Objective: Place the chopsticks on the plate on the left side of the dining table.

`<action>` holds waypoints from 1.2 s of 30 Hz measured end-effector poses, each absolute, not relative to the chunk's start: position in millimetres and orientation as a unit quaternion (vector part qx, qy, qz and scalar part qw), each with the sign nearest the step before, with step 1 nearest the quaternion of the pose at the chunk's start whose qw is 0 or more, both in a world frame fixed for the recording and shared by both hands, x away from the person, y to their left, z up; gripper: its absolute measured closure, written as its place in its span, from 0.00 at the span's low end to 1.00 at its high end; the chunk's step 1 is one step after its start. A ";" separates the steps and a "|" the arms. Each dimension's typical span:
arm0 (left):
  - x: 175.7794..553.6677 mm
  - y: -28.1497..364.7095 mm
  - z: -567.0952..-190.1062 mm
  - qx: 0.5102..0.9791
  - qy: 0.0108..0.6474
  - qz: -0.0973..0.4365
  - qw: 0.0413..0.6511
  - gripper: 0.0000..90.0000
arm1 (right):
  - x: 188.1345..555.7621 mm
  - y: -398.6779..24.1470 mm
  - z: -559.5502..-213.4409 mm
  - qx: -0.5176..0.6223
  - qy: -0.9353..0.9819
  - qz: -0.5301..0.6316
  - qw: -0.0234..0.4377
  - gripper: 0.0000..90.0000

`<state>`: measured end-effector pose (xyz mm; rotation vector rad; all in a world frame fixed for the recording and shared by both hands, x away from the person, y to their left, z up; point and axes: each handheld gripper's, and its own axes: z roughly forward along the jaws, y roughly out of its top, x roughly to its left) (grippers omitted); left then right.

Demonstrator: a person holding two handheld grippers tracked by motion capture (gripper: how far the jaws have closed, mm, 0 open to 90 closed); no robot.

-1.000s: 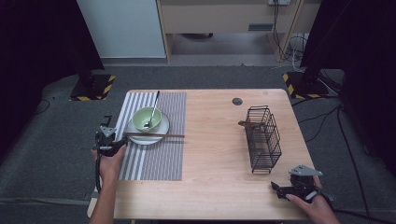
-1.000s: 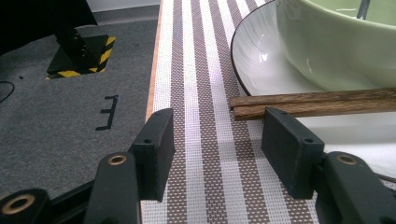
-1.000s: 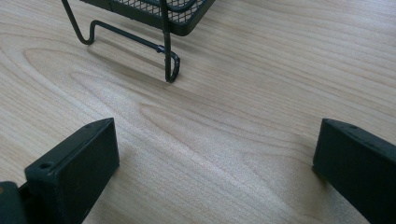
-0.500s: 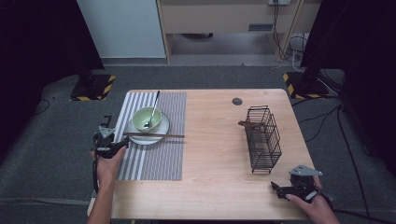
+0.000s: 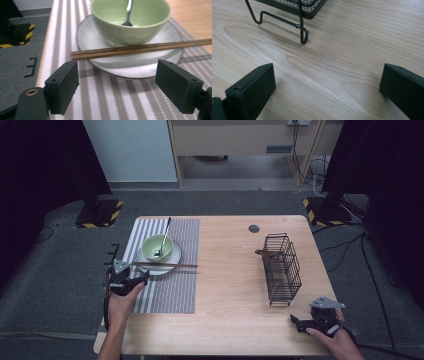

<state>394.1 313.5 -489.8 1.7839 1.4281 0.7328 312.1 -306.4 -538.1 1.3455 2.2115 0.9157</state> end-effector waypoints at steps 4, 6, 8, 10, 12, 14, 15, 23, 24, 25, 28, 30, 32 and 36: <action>392.6 299.7 -488.2 0.703 0.543 0.275 0.368 0.17 | 312.1 -306.4 -538.1 0.481 0.789 0.327 0.196 0.00; 391.6 292.6 -487.8 0.706 0.537 0.270 0.374 0.16 | 312.1 -306.4 -538.1 0.481 0.790 0.327 0.196 0.00; 390.5 285.7 -487.7 0.709 0.533 0.264 0.378 0.15 | 312.1 -306.4 -538.1 0.481 0.790 0.327 0.197 0.00; 389.2 278.0 -487.3 0.714 0.526 0.261 0.380 0.14 | 312.1 -306.4 -538.1 0.481 0.789 0.327 0.196 0.00; 388.1 272.9 -486.4 0.718 0.520 0.259 0.382 0.13 | 312.1 -306.4 -538.1 0.481 0.789 0.327 0.196 0.00; 387.1 267.7 -485.4 0.721 0.515 0.256 0.386 0.13 | 312.1 -306.4 -538.1 0.481 0.789 0.327 0.196 0.00; 387.1 267.7 -485.4 0.721 0.515 0.256 0.386 0.13 | 312.1 -306.4 -538.1 0.481 0.789 0.327 0.196 0.00; 382.6 243.0 -482.5 0.733 0.494 0.245 0.398 0.13 | 312.1 -306.4 -538.1 0.480 0.790 0.327 0.197 0.00; 382.2 239.4 -482.7 0.736 0.491 0.243 0.398 0.13 | 312.0 -306.4 -538.1 0.481 0.790 0.327 0.197 0.00; 381.9 235.4 -482.9 0.739 0.488 0.240 0.398 0.13 | 312.0 -306.5 -538.1 0.481 0.790 0.327 0.197 0.00; 381.1 221.6 -482.9 0.749 0.477 0.231 0.398 0.13 | 311.5 -306.5 -538.2 0.481 0.789 0.327 0.197 0.00; 380.9 212.5 -482.7 0.757 0.467 0.225 0.398 0.13 | 311.4 -306.5 -538.1 0.482 0.789 0.326 0.197 0.00; 380.6 201.3 -482.5 0.765 0.456 0.219 0.398 0.12 | 311.4 -306.5 -538.1 0.482 0.789 0.326 0.197 0.00; 380.7 179.5 -483.6 0.779 0.438 0.205 0.399 0.12 | 311.4 -306.5 -538.2 0.481 0.789 0.326 0.197 0.00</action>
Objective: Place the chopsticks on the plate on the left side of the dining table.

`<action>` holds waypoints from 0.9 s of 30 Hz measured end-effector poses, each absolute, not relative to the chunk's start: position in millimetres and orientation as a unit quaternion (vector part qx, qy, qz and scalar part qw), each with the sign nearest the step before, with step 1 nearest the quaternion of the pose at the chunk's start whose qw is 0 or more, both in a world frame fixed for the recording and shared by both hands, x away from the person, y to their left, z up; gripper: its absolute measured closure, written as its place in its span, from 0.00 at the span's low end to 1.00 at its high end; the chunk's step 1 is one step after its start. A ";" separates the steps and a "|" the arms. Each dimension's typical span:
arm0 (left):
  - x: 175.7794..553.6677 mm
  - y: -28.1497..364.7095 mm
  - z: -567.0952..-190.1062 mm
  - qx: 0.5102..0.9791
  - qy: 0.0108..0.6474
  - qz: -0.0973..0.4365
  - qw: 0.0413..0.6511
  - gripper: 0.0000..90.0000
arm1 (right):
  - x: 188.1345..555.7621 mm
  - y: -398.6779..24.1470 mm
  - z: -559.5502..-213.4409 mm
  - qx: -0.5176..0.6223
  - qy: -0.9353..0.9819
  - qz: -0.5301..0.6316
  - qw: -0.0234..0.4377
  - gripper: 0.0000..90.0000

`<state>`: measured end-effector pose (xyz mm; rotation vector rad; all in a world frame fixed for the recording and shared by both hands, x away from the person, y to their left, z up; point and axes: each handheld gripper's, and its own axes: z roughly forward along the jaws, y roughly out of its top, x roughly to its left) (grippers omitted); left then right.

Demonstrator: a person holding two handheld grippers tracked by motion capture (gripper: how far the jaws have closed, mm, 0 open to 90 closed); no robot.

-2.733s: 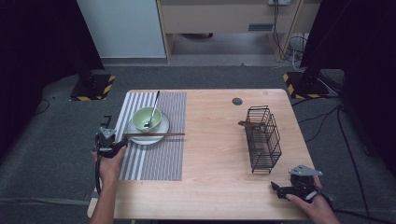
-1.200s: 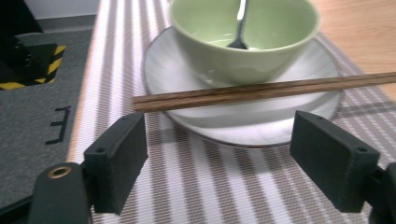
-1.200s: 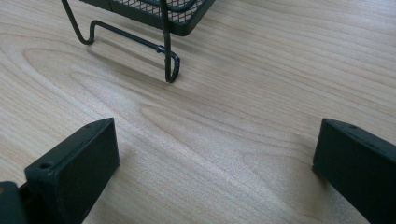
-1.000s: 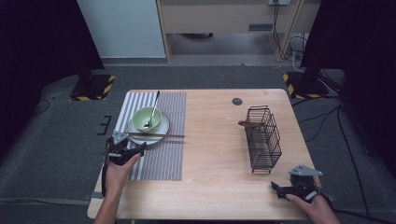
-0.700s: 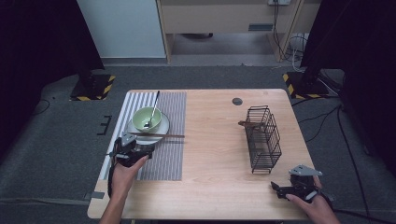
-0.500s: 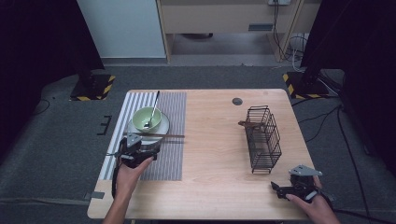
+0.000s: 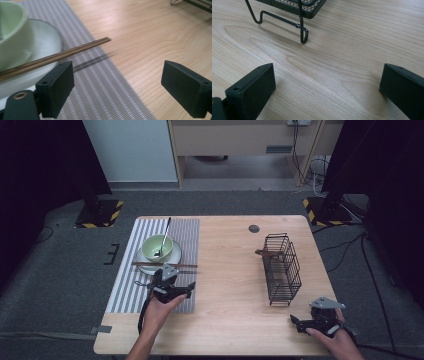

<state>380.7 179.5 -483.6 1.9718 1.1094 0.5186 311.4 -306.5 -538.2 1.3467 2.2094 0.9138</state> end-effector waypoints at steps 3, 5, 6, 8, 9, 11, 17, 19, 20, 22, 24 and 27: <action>380.5 162.3 -485.6 0.792 0.421 0.196 0.396 0.11 | 311.4 -306.5 -538.2 0.481 0.789 0.326 0.197 0.00; 380.2 153.2 -487.0 0.798 0.413 0.190 0.396 0.11 | 311.4 -306.6 -538.2 0.481 0.789 0.326 0.197 0.00; 380.2 150.3 -487.5 0.800 0.411 0.188 0.396 0.11 | 311.4 -306.6 -538.1 0.481 0.790 0.326 0.197 0.00; 380.2 143.0 -488.6 0.803 0.406 0.185 0.396 0.11 | 311.5 -306.7 -538.2 0.480 0.790 0.327 0.197 0.00; 380.2 140.4 -489.0 0.804 0.404 0.183 0.396 0.11 | 311.4 -306.7 -538.1 0.480 0.790 0.326 0.197 0.00; 380.1 135.9 -489.6 0.806 0.402 0.181 0.395 0.11 | 311.4 -306.7 -538.1 0.480 0.790 0.326 0.197 0.00; 379.0 125.1 -492.3 0.813 0.395 0.172 0.392 0.10 | 311.4 -306.8 -538.1 0.480 0.790 0.326 0.197 0.00; 378.3 121.5 -493.2 0.816 0.392 0.170 0.390 0.10 | 311.5 -306.8 -538.2 0.480 0.790 0.327 0.197 0.00; 378.1 120.4 -493.4 0.817 0.391 0.168 0.389 0.10 | 311.5 -306.8 -538.2 0.480 0.790 0.327 0.197 0.00; 377.6 117.5 -493.8 0.818 0.388 0.167 0.390 0.10 | 311.5 -306.8 -538.2 0.480 0.790 0.327 0.197 0.00; 377.4 115.1 -494.1 0.820 0.385 0.166 0.389 0.10 | 311.5 -306.8 -538.2 0.479 0.790 0.327 0.197 0.00; 377.2 111.1 -494.9 0.823 0.382 0.165 0.387 0.10 | 311.4 -306.8 -538.1 0.480 0.790 0.326 0.197 0.00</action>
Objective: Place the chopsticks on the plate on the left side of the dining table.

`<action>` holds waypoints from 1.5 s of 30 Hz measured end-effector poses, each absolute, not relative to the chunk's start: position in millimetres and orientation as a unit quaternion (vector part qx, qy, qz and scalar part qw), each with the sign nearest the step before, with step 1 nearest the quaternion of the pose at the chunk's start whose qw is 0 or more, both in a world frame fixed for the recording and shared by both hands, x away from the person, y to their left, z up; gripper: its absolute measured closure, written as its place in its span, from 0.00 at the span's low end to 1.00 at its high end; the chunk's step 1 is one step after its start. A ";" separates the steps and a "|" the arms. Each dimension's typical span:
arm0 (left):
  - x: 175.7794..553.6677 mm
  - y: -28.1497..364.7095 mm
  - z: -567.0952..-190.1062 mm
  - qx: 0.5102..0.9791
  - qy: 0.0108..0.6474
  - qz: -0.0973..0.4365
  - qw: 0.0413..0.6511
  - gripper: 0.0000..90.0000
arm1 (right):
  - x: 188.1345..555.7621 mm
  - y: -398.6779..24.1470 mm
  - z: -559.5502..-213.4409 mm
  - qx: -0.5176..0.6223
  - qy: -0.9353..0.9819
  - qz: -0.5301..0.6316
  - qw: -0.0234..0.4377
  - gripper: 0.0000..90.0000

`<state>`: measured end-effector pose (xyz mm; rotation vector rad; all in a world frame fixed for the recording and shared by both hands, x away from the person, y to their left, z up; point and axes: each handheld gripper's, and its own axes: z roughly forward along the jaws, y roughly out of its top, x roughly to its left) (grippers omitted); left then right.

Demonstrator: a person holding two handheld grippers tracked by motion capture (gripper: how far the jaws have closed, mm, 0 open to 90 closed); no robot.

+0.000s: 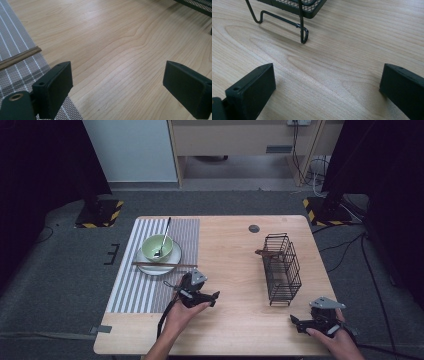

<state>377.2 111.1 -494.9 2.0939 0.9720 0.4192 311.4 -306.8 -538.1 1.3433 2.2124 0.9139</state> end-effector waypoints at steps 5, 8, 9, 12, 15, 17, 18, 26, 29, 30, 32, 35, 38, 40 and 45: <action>377.2 105.9 -496.5 0.826 0.378 0.161 0.385 0.09 | 311.4 -306.9 -538.1 0.480 0.790 0.327 0.197 0.00; 377.0 103.2 -497.2 0.828 0.376 0.159 0.384 0.09 | 311.5 -307.0 -538.2 0.479 0.791 0.327 0.197 0.00; 377.0 102.5 -497.4 0.829 0.376 0.159 0.383 0.09 | 311.5 -307.0 -538.2 0.479 0.791 0.327 0.197 0.00; 376.7 99.0 -498.5 0.831 0.373 0.155 0.382 0.09 | 311.5 -307.0 -538.2 0.479 0.791 0.327 0.197 0.00; 376.4 95.6 -499.7 0.834 0.371 0.152 0.380 0.08 | 311.5 -307.1 -538.2 0.478 0.791 0.327 0.197 0.00; 376.3 94.3 -500.2 0.835 0.370 0.151 0.378 0.08 | 311.5 -307.1 -538.2 0.478 0.791 0.327 0.197 0.00; 376.2 92.4 -501.1 0.836 0.370 0.150 0.378 0.08 | 311.4 -307.0 -538.1 0.479 0.791 0.327 0.197 0.00; 375.5 84.2 -505.1 0.840 0.365 0.143 0.375 0.07 | 311.5 -307.2 -538.2 0.478 0.791 0.327 0.197 0.00; 375.3 80.8 -506.9 0.842 0.364 0.141 0.371 0.07 | 311.4 -307.3 -538.2 0.478 0.791 0.327 0.196 0.00; 375.3 80.8 -506.9 0.842 0.364 0.141 0.371 0.07 | 311.4 -307.3 -538.2 0.478 0.791 0.327 0.196 0.00; 375.4 77.3 -509.2 0.845 0.363 0.138 0.368 0.07 | 311.4 -307.3 -538.2 0.477 0.791 0.328 0.196 0.00; 375.6 73.7 -511.7 0.847 0.363 0.134 0.366 0.06 | 311.4 -307.3 -538.2 0.477 0.791 0.328 0.196 0.00; 375.9 69.9 -514.0 0.848 0.361 0.132 0.364 0.06 | 311.4 -307.4 -538.2 0.477 0.791 0.328 0.196 0.00; 376.5 67.9 -515.0 0.848 0.362 0.131 0.364 0.06 | 311.4 -307.4 -538.2 0.477 0.792 0.328 0.196 0.00; 380.4 61.1 -518.8 0.848 0.364 0.128 0.364 0.06 | 311.4 -307.5 -538.2 0.477 0.792 0.328 0.196 0.00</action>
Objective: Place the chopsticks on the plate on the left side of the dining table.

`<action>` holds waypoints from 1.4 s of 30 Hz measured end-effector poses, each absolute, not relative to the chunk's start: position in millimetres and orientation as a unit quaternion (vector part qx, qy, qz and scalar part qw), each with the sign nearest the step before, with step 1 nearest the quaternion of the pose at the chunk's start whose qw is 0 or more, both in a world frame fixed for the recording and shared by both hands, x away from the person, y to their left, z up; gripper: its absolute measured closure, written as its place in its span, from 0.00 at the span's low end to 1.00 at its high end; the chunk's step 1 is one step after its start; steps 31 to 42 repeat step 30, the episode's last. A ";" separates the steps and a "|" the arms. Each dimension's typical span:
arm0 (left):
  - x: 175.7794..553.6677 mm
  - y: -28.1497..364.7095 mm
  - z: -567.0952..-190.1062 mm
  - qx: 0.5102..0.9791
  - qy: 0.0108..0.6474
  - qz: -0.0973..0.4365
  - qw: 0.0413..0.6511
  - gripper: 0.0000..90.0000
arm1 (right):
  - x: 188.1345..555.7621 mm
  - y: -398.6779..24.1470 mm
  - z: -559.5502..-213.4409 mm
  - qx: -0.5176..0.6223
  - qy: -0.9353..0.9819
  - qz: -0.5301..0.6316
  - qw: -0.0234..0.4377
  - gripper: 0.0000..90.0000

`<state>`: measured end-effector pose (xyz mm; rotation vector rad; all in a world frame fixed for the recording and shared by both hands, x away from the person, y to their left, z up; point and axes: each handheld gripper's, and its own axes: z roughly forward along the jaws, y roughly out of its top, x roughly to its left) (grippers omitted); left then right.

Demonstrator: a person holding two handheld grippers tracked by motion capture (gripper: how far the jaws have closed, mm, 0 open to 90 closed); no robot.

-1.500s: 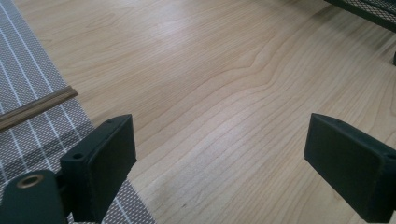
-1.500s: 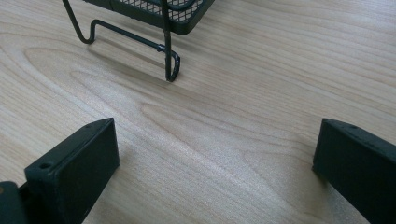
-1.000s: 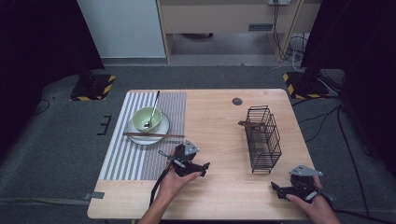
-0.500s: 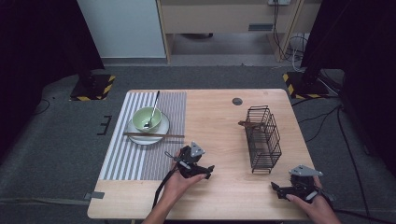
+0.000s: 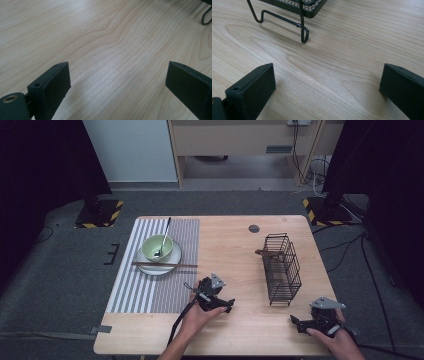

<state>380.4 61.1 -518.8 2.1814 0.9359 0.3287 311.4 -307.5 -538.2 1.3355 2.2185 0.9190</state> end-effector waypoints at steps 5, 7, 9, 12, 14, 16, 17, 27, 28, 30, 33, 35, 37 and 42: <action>388.1 51.2 -523.6 0.844 0.370 0.132 0.365 0.06 | 311.4 -307.5 -538.2 0.477 0.792 0.328 0.196 0.00; 391.1 47.4 -525.3 0.843 0.372 0.136 0.364 0.06 | 311.4 -307.6 -538.2 0.476 0.792 0.328 0.196 0.00; 394.0 44.2 -527.8 0.842 0.374 0.142 0.361 0.06 | 311.5 -307.6 -538.2 0.476 0.792 0.328 0.196 0.00; 398.2 41.4 -533.1 0.843 0.378 0.146 0.354 0.06 | 311.5 -307.6 -538.2 0.476 0.792 0.328 0.196 0.00; 399.8 40.4 -535.4 0.844 0.378 0.149 0.351 0.06 | 311.5 -307.6 -538.2 0.476 0.792 0.328 0.196 0.00; 400.7 39.5 -536.6 0.843 0.376 0.155 0.352 0.06 | 311.5 -307.7 -538.2 0.476 0.792 0.328 0.196 0.00; 401.6 39.1 -536.5 0.842 0.378 0.156 0.351 0.05 | 311.5 -307.7 -538.2 0.476 0.792 0.328 0.196 0.00; 402.4 38.3 -537.1 0.842 0.386 0.156 0.343 0.01 | 311.4 -307.6 -538.2 0.476 0.792 0.328 0.196 0.00; 402.0 38.4 -537.2 0.841 0.388 0.155 0.344 0.00 | 311.3 -307.6 -538.2 0.477 0.792 0.328 0.196 0.00; 401.5 38.5 -537.2 0.840 0.390 0.156 0.343 0.00 | 311.5 -307.7 -538.2 0.476 0.792 0.328 0.196 0.00; 401.5 38.5 -537.2 0.840 0.390 0.156 0.343 0.00 | 311.5 -307.7 -538.2 0.476 0.792 0.328 0.196 0.00; 401.5 38.5 -537.2 0.840 0.390 0.156 0.343 0.00 | 311.5 -307.7 -538.2 0.476 0.792 0.328 0.196 0.00; 401.5 38.5 -537.2 0.840 0.390 0.156 0.343 0.00 | 311.5 -307.7 -538.2 0.476 0.792 0.328 0.196 0.00; 401.5 38.5 -537.2 0.840 0.390 0.156 0.343 0.00 | 311.5 -307.7 -538.2 0.476 0.792 0.328 0.196 0.00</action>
